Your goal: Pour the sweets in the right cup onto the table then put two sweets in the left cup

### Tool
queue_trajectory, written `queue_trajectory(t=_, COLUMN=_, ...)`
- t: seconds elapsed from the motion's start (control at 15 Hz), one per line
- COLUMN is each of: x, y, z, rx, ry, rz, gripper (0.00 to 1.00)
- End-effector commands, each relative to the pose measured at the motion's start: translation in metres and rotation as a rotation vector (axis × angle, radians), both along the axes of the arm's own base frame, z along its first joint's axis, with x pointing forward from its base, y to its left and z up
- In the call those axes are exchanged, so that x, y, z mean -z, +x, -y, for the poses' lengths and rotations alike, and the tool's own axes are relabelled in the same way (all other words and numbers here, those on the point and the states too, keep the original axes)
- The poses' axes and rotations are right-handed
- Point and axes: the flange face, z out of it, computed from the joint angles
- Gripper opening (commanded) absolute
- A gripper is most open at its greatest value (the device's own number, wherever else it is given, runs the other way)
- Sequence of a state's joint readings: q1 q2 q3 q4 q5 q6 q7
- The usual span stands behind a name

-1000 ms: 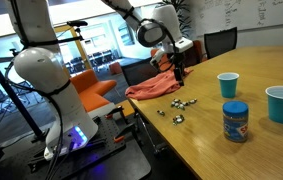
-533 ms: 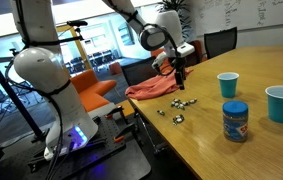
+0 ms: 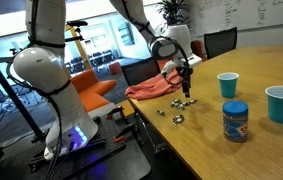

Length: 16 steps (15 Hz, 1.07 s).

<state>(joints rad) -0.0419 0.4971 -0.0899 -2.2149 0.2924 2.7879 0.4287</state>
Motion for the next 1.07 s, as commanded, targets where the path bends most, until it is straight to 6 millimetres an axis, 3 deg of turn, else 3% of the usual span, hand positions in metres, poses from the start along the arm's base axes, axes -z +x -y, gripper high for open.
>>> queue_trajectory(t=0.0, x=0.020, y=0.014, z=-0.006, rx=-0.032, ry=-0.009, rz=-0.008, gripper=1.00)
queue_trajectory(t=0.67, x=0.066, y=0.038, z=-0.022, rx=-0.034, ry=-0.049, rz=-0.033, gripper=1.00)
queue_trajectory(t=0.73, x=0.069, y=0.040, z=-0.023, rx=-0.037, ry=-0.054, rz=-0.034, gripper=0.77)
queue_trajectory(t=0.87, x=0.072, y=0.043, z=-0.026, rx=-0.048, ry=-0.070, rz=-0.034, gripper=0.68)
queue_trajectory(t=1.0, x=0.076, y=0.046, z=-0.027, rx=-0.058, ry=-0.081, rz=-0.035, gripper=0.52)
